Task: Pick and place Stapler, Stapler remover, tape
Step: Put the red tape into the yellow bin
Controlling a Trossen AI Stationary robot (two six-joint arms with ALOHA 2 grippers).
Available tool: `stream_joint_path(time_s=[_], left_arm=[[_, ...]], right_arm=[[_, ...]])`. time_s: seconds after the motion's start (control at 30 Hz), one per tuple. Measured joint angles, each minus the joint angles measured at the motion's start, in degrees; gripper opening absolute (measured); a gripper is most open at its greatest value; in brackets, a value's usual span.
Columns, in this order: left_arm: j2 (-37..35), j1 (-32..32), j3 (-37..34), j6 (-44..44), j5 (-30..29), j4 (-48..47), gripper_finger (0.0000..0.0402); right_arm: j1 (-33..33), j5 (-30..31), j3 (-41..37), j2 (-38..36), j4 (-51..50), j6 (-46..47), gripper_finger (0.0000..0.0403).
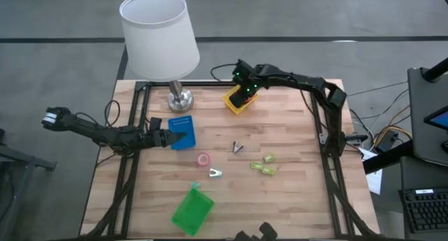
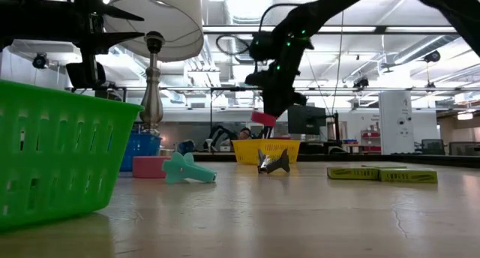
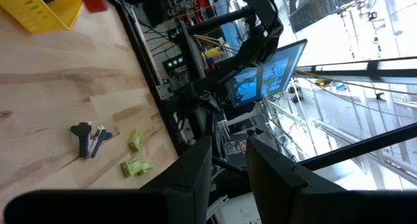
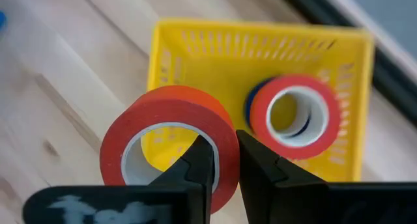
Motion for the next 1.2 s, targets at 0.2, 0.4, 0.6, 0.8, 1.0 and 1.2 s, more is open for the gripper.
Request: stream_joint_path(time_s=[0.2,0.4,0.6,0.8,1.0,1.2], left_arm=[[0.0,0.0,0.0,-0.3,0.0,0.0,0.0101],[0.0,0.0,0.0,-0.3,0.0,-0.1,0.0099],[0.0,0.0,0.0,-0.3,0.0,-0.2,0.0101],[0.0,0.0,0.0,-0.3,0.0,-0.2,0.0099],[0.0,0.0,0.0,-0.3,0.2,-0.2,0.01],[0.0,0.0,0.0,-0.6,0.2,-0.2,0.01]], right_arm=[[-0.1,0.2,3.8,3.2,-0.6,-1.2,0.0049],[-0.2,-0.2,6.8,7.1,-2.5,-1.2,0.0048],[-0.4,2.6,9.9,10.7,-8.5,-4.0,0.0053],[-0.1,3.5,14.0,12.0,-8.3,-4.8,0.0054],[-0.2,4.4,17.3,13.7,-11.3,-5.7,0.0061],[0.0,4.2,17.5,15.4,-12.7,-5.3,0.0085]])
